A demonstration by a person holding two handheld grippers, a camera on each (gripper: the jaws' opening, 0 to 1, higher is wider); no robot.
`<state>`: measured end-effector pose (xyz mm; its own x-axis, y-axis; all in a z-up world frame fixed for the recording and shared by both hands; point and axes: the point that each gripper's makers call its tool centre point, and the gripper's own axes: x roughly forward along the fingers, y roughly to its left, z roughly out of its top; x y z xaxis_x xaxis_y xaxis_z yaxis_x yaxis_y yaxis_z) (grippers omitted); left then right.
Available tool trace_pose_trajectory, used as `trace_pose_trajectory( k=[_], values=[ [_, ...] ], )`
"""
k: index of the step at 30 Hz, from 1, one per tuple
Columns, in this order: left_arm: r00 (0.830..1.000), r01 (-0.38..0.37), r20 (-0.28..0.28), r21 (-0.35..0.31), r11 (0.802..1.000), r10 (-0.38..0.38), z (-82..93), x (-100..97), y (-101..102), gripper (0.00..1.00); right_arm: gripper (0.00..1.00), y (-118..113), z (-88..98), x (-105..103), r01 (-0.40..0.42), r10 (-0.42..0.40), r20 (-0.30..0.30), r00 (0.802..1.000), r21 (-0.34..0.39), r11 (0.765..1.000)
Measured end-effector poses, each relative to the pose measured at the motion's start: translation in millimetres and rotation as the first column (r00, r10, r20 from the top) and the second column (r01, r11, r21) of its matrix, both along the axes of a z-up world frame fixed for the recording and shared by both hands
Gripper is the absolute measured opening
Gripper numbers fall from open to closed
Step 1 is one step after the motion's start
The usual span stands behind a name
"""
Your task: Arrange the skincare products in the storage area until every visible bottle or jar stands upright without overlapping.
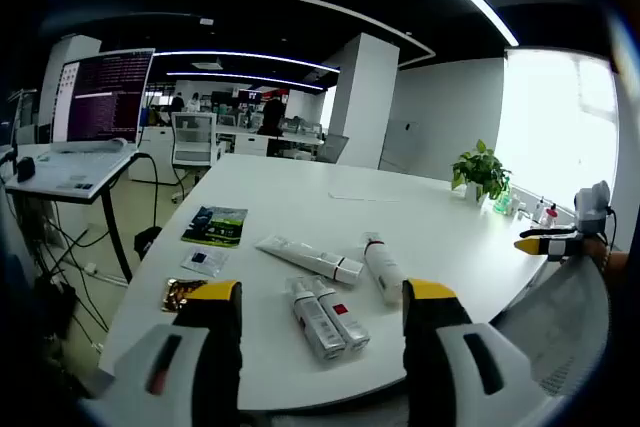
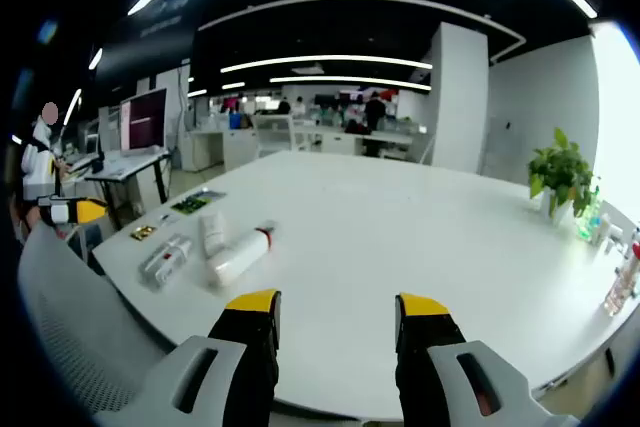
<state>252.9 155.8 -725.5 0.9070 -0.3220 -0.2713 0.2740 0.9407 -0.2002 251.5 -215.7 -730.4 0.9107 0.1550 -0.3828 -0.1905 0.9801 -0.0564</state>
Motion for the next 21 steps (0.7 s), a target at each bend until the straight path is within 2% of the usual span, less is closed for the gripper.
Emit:
trace_pose_trajectory(
  k=[21],
  values=[
    [1.0,0.0,-0.002,-0.009,1.0,0.0,1.3,-2.1,-3.3,0.59,0.46,-0.7,-3.7,0.0,-0.006,0.006,-0.02,1.0,-0.01,1.0]
  ],
)
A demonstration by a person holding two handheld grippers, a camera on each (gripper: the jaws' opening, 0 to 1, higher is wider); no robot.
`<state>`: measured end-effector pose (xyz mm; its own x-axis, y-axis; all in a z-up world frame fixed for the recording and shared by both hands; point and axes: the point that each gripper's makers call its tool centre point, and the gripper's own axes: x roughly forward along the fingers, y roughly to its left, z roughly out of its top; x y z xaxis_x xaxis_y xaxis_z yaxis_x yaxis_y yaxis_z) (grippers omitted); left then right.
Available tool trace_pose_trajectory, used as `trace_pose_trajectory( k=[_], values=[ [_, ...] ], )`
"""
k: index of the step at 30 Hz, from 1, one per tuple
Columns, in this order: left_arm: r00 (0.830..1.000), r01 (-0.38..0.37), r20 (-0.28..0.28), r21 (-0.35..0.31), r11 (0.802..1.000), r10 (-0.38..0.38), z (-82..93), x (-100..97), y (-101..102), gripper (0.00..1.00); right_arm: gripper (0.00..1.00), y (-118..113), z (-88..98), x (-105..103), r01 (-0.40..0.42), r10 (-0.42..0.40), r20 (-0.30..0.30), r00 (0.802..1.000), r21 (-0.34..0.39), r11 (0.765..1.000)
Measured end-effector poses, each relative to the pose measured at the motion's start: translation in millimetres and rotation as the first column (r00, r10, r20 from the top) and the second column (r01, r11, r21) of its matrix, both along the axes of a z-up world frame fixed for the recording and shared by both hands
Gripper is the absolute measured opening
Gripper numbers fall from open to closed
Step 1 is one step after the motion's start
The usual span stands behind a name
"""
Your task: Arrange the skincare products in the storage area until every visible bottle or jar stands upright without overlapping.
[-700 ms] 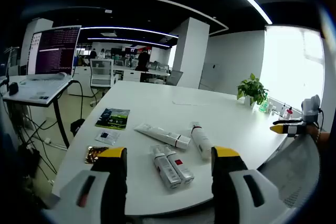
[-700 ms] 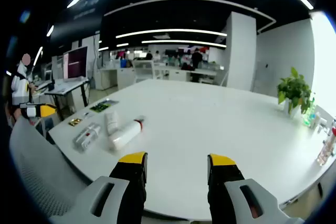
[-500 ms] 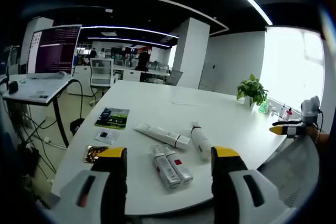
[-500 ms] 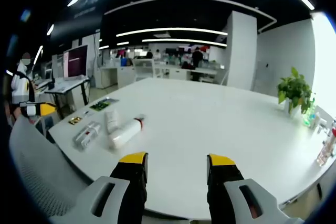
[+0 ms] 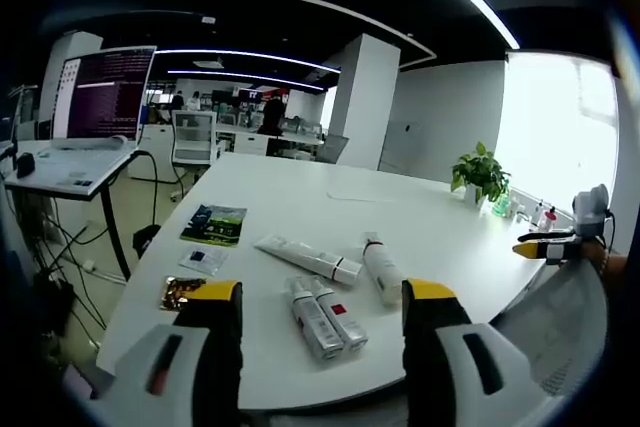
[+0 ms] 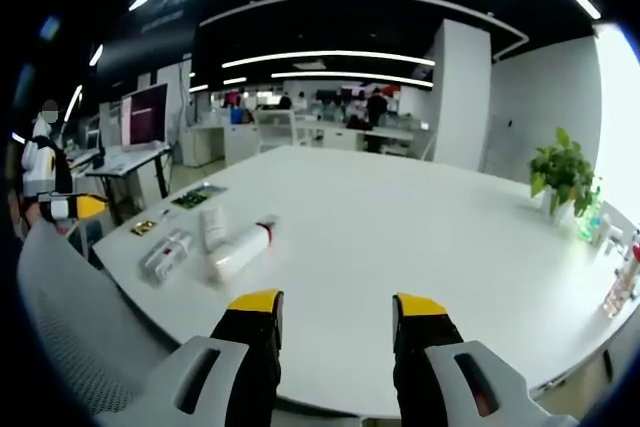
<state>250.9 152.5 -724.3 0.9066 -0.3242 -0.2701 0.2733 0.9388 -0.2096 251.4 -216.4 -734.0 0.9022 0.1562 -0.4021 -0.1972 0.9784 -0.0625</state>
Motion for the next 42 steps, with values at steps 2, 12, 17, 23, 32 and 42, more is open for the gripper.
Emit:
trace_pose_trajectory(
  k=[2,12,17,23,32,42],
  values=[
    [1.0,0.001,0.0,0.0,1.0,-0.001,0.1,-0.1,0,0.59,0.46,1,0.0,0,0.0,0.0,-0.001,1.0,-0.001,1.0],
    [1.0,-0.011,0.016,0.009,1.0,0.01,2.5,0.4,1,0.59,0.46,1,0.0,1,-0.003,0.003,-0.003,1.0,-0.007,1.0],
    [1.0,-0.014,0.025,0.007,1.0,0.014,4.8,0.5,1,0.59,0.5,5,1.8,3,-0.035,0.035,-0.013,0.999,-0.022,0.999],
    [1.0,-0.004,0.026,0.012,1.0,0.004,5.6,0.2,-1,0.58,0.49,9,13.6,15,-0.103,0.102,-0.018,0.995,-0.022,0.994],
    [0.999,0.012,0.042,0.047,0.999,-0.014,5.2,1.5,0,0.54,0.54,10,48.7,45,-0.131,0.131,0.031,0.991,0.007,0.991],
    [0.999,0.001,0.043,0.058,0.998,-0.003,4.3,2.6,4,0.55,0.6,30,69.2,79,-0.163,0.161,0.062,0.985,0.025,0.986]
  ],
)
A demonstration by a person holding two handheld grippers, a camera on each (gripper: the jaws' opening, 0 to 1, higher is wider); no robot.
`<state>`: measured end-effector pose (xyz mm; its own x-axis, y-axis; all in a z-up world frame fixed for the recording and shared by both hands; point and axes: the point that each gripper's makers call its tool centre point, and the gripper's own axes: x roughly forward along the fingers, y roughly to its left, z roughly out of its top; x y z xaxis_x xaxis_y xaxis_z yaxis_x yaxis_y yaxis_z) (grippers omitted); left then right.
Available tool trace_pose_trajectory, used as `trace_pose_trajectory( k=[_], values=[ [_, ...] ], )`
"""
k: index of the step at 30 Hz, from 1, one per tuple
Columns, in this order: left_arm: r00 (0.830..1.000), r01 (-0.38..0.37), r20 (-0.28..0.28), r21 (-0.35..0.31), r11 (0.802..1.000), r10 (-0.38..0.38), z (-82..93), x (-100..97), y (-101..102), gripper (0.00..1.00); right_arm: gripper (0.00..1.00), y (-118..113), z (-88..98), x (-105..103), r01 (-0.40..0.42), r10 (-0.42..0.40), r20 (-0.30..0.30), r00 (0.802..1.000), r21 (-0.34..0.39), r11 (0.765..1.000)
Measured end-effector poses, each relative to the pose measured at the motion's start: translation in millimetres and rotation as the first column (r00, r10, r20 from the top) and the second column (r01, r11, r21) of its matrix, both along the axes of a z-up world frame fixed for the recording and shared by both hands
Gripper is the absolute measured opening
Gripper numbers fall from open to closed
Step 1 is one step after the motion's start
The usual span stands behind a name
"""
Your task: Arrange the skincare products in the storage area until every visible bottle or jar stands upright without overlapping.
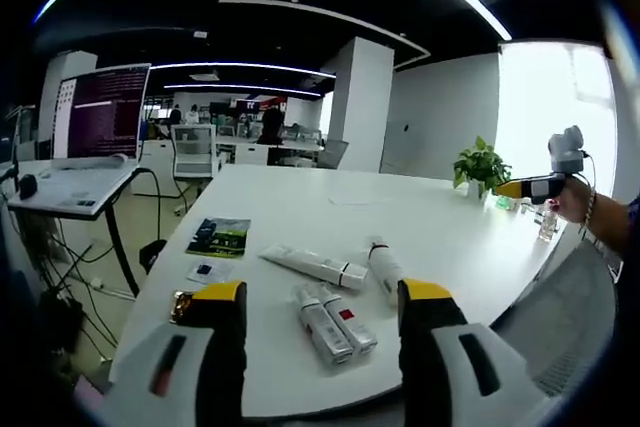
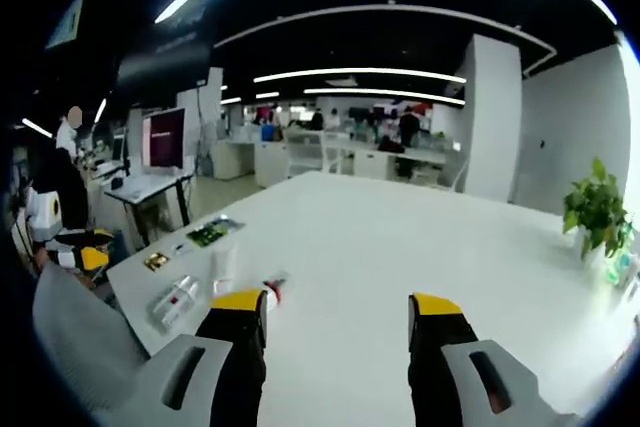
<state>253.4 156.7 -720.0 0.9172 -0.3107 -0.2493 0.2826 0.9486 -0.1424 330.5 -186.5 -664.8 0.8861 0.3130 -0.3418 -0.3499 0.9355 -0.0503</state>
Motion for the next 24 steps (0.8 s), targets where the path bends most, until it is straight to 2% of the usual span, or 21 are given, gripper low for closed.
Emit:
trace_pose_trajectory(
  k=[6,10,15,24],
  values=[
    [1.0,0.001,-0.005,0.006,1.0,-0.001,-0.5,0.0,0,0.56,0.59,28,3.9,15,-0.074,0.074,-0.011,0.997,0.016,0.997],
    [1.0,0.0,0.004,0.025,1.0,0.0,0.4,0.2,0,0.56,0.6,45,3.0,26,-0.111,0.111,-0.011,0.994,-0.004,0.994],
    [0.999,-0.023,0.036,0.048,0.999,0.022,4.4,0.8,4,0.56,0.59,64,-0.9,38,-0.158,0.158,-0.023,0.987,-0.018,0.987],
    [0.999,-0.028,0.025,0.049,0.998,0.027,2.3,0.6,5,0.56,0.58,79,-7.3,50,-0.197,0.195,-0.049,0.979,-0.028,0.98]
  ],
)
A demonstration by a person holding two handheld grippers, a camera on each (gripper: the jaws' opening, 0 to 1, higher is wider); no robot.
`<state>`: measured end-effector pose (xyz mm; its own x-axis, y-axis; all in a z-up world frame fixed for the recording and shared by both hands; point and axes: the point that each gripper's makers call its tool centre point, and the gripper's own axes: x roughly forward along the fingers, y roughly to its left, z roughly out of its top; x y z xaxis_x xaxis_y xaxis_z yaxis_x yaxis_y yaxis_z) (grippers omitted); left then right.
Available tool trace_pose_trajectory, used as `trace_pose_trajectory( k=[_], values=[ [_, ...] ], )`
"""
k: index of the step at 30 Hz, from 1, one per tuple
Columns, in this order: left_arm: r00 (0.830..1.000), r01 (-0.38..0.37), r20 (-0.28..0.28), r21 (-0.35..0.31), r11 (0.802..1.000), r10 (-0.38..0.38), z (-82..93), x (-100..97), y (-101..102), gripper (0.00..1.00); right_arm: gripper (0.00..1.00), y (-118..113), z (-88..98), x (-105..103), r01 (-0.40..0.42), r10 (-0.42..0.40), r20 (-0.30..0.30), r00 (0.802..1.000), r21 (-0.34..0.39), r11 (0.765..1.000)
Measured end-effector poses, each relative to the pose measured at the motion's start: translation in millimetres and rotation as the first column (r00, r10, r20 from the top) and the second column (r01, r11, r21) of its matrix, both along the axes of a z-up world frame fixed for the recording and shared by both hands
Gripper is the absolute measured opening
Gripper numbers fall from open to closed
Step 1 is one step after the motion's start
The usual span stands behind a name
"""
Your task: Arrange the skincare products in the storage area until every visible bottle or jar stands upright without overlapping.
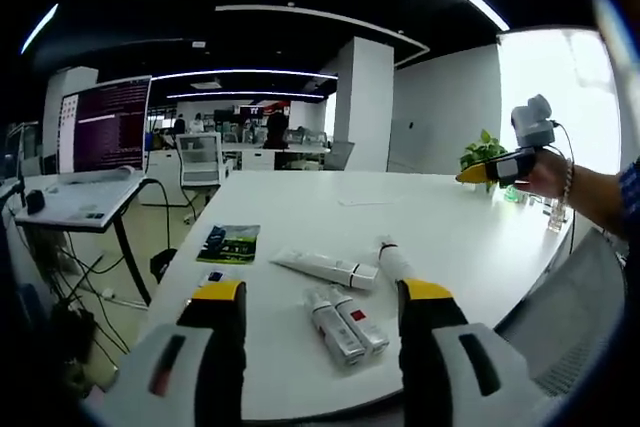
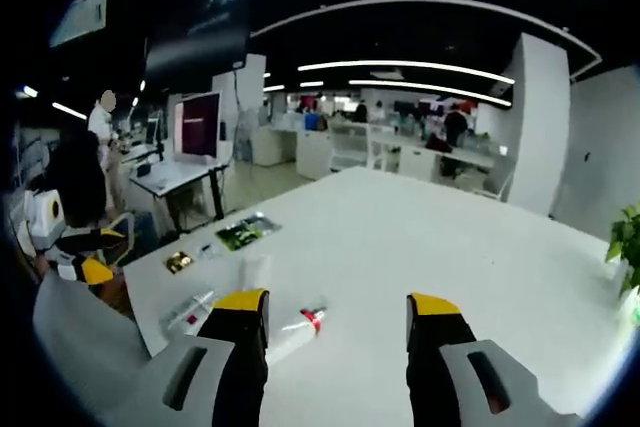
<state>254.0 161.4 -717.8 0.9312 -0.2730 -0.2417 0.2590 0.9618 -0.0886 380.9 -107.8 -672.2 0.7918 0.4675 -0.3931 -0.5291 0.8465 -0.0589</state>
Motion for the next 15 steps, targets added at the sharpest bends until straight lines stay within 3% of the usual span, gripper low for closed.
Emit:
trace_pose_trajectory(
  k=[15],
  values=[
    [1.0,0.012,-0.022,-0.01,1.0,-0.012,-3.2,0.0,-2,0.57,0.58,12,-19.5,9,-0.03,0.027,-0.05,0.998,-0.061,0.998]
  ],
)
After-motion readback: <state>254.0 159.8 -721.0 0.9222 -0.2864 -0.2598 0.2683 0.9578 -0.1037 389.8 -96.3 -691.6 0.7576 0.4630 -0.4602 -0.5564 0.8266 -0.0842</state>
